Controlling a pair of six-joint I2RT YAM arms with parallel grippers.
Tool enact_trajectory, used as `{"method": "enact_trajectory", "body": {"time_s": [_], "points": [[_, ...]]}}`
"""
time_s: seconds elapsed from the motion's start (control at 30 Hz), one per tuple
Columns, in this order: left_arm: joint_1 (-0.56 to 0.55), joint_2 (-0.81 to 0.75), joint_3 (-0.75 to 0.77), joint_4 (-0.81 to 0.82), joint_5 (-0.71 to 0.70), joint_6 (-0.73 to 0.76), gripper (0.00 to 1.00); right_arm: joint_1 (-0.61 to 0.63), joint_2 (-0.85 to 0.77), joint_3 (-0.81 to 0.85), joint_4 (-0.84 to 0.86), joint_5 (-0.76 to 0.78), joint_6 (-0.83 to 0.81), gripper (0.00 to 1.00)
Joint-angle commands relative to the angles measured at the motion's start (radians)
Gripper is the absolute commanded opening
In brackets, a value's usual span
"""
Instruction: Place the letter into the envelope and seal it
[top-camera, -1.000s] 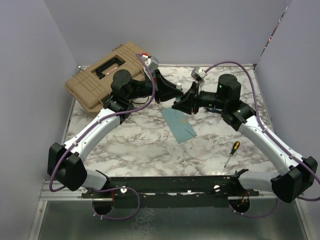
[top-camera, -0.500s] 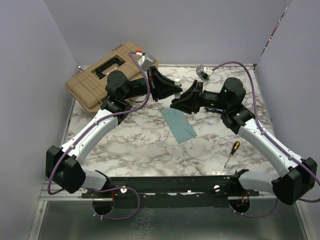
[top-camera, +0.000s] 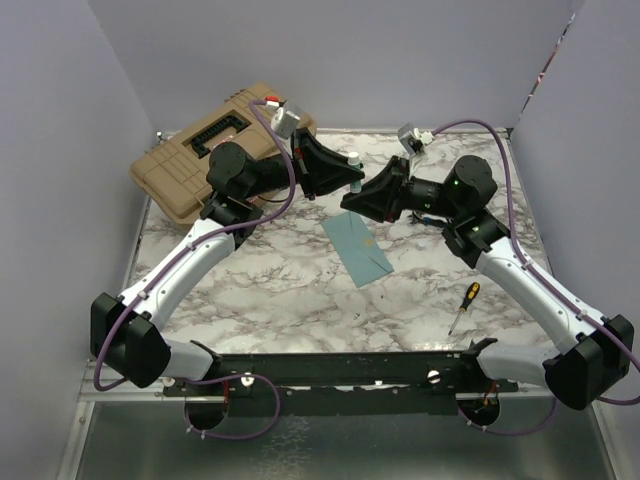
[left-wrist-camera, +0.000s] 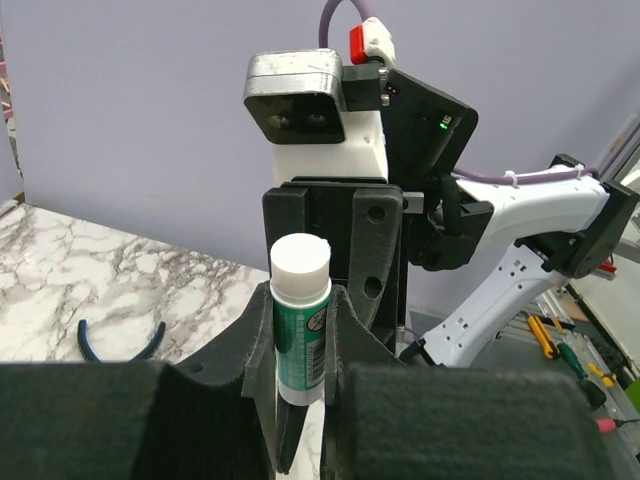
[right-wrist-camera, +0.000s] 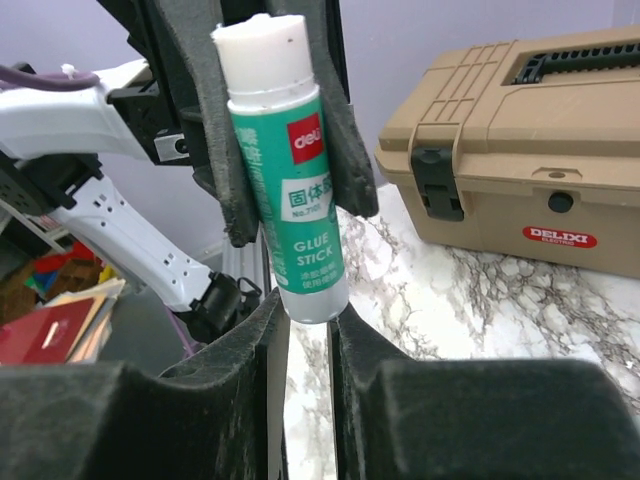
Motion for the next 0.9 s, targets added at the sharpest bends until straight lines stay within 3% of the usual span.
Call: {"method": "enact_trajectory", "body": {"time_s": [0.0,0.13,0.3,0.37,0.43,0.5,0.6,0.87], "points": [[-0.004,0.022,0.011,-0.031,0.040,-0.014,0.00,0.004,-0.005,0.029,0.130,-0.001,0.041,0.21],[-0.005,0.024,0.011,-0.029,0.034,-0.021,0.00,0.004,0.003,0.034,0.127,0.035,0.052,0.20],[0.012,0.003,0.003,-0.029,-0.012,-0.011,0.00,0.004,0.000,0.012,0.077,0.134,0.060,0.55],[0.022,-0.001,0.001,-0.027,-0.019,-0.012,0.00,0.004,-0.007,-0.002,0.093,0.145,0.072,0.63],[0.029,-0.001,-0.002,-0.027,-0.016,-0.017,0.00,0.005,-0.010,-0.004,0.104,0.146,0.076,0.63],[0.031,0.000,-0.006,-0.022,-0.014,-0.026,0.00,0.004,-0.003,0.001,0.116,0.124,0.078,0.58],[0.033,0.008,-0.007,-0.003,-0.005,-0.052,0.00,0.004,0.013,0.011,0.136,0.083,0.076,0.37],[0.036,0.036,0.000,0.022,0.027,-0.130,0.00,0.005,0.030,0.033,0.175,0.062,0.086,0.14]]}}
